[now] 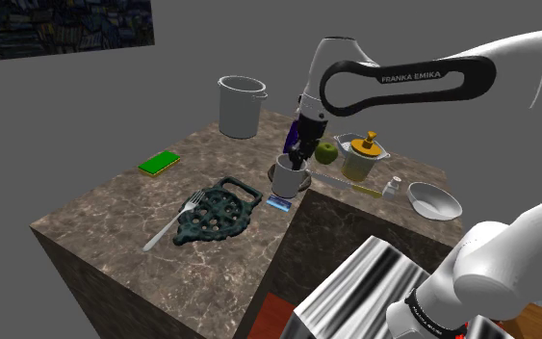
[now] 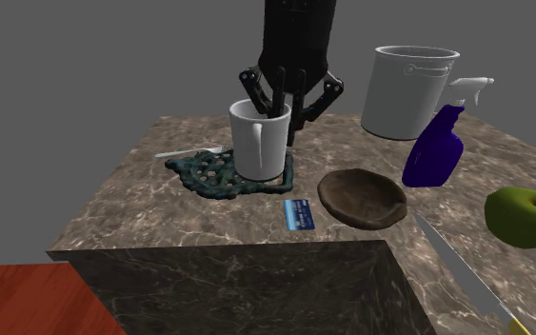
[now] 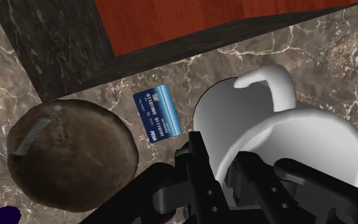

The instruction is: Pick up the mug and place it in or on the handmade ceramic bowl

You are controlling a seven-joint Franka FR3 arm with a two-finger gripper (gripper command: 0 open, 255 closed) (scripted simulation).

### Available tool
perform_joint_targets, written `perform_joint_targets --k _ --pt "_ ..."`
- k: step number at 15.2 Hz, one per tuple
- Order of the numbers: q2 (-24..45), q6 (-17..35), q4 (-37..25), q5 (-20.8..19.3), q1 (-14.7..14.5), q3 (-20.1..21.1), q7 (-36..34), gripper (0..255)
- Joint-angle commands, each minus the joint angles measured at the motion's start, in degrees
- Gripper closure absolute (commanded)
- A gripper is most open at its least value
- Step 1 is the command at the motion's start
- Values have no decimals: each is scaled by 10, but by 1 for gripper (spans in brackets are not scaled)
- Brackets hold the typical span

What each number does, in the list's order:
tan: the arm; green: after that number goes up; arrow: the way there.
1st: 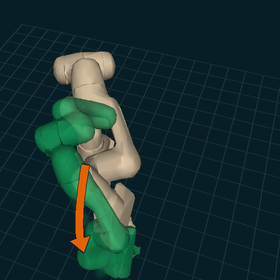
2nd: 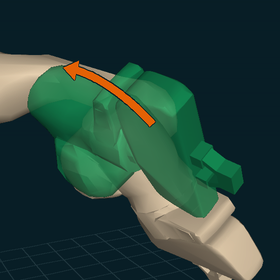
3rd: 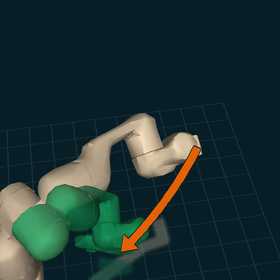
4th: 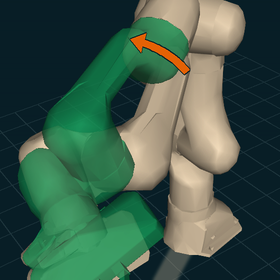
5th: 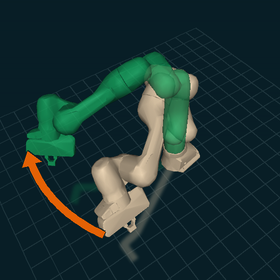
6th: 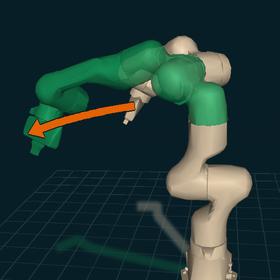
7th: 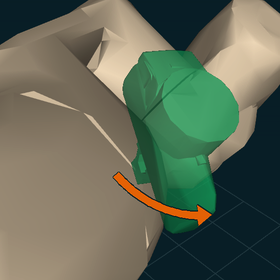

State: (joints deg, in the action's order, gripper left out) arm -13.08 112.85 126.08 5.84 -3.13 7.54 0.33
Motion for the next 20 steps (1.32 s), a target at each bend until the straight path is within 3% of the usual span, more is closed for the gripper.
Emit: perform_joint_targets --k 1,14,20 --pt "19 -2 -19 -6 12 -15 24 255" --pt "166 -56 -210 -21 84 -99 171 255" --pt "177 -21 -187 -20 86 -100 177 255"
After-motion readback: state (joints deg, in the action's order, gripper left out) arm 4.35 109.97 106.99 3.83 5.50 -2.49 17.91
